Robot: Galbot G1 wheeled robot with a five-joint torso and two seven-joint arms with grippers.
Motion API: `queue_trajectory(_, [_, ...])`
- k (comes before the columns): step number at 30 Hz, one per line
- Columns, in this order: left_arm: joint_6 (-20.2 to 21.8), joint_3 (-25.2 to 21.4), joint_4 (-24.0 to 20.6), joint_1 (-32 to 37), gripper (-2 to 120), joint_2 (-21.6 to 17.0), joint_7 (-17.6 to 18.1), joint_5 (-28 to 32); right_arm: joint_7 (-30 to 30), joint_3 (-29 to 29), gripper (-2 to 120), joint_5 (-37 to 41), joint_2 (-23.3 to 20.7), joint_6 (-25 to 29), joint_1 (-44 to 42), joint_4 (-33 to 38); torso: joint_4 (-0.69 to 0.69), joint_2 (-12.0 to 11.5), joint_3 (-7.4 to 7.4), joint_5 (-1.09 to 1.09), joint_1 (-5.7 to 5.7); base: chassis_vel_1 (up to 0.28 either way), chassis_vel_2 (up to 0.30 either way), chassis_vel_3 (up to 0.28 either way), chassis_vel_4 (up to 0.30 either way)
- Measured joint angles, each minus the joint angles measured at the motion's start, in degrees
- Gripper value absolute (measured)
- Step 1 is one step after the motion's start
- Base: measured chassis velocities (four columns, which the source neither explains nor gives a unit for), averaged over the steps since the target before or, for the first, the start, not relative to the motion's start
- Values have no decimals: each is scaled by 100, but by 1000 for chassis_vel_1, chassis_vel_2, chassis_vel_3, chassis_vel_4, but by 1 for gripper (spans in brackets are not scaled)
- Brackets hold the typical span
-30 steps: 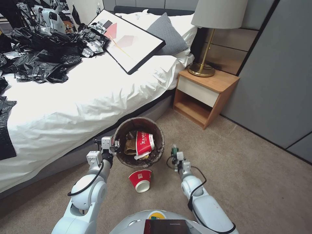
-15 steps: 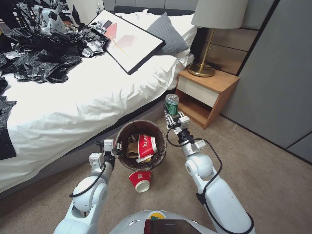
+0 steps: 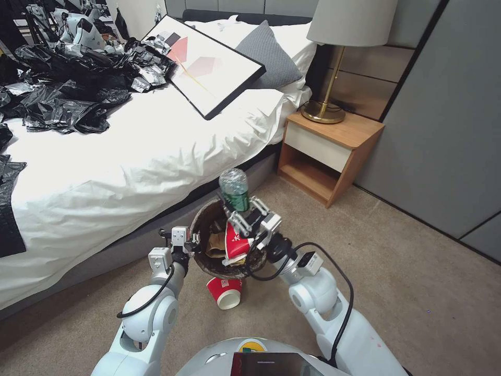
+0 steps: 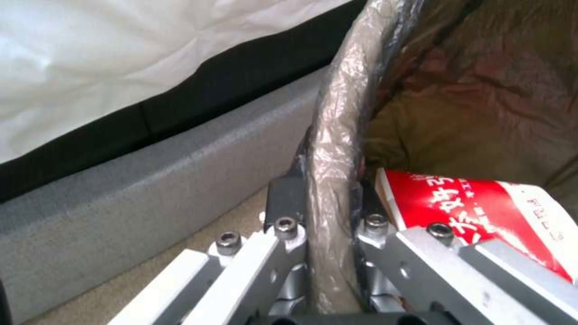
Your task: Pick up the trash bin, then pick up the garbage from the floor and place it into the trash bin.
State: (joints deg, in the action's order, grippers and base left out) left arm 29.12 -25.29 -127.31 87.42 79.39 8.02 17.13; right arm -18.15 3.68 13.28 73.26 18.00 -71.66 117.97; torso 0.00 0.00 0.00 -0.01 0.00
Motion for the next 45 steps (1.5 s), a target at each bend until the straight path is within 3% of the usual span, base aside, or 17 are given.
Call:
queue_trajectory(13, [-6,79,-30,65,2,91,1,-41,10,-353,32,-346,179,212,24,-946,0,0,0,0,0,0,0,0,0])
queue_trajectory(30, [-8,103,-113,75,2,121,4,-34,42,-325,32,-443,279,324,57,-1451,0,0,0,1,0,0,0,0,0])
queue_trajectory(35, [-8,100,-115,72,2,124,5,-32,41,-315,43,-513,286,324,20,-1490,0,0,0,1,0,0,0,0,0])
queue_trajectory(45, [-8,123,-115,67,3,132,4,-32,35,-286,85,-557,304,323,-6,-1488,0,0,0,0,0,0,0,0,0])
